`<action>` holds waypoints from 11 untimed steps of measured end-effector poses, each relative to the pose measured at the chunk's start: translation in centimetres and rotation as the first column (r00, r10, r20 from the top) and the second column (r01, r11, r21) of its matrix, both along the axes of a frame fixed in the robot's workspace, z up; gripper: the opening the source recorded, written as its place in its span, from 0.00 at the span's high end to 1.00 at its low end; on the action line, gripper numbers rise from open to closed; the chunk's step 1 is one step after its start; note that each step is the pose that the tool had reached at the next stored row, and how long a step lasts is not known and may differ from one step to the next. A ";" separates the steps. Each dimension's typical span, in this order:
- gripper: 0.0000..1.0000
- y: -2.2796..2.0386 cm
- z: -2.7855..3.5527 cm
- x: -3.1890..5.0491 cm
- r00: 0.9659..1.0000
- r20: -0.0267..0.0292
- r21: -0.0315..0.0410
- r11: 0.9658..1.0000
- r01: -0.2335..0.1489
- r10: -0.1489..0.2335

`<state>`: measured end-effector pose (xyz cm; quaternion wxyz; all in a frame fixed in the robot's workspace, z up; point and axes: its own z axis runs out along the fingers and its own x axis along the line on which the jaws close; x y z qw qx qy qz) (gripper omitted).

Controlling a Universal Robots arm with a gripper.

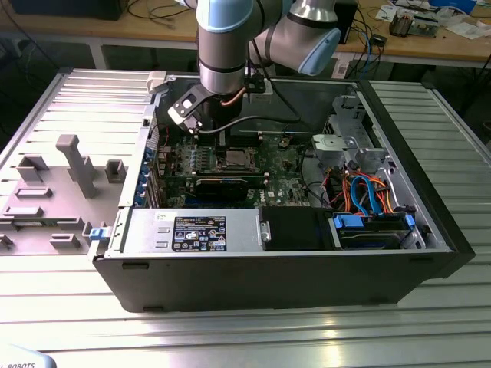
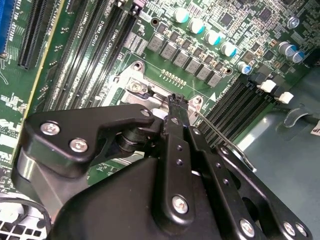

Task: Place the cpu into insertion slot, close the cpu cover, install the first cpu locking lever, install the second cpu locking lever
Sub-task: 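Close the cpu cover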

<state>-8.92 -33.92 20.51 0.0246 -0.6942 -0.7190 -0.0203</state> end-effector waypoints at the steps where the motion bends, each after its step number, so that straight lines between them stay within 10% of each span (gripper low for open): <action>1: 0.89 -0.01 -0.02 0.00 1.000 -0.001 0.001 1.000 0.000 0.000; 11: 0.89 -0.05 -0.29 0.00 1.000 -0.002 0.002 1.000 0.000 0.000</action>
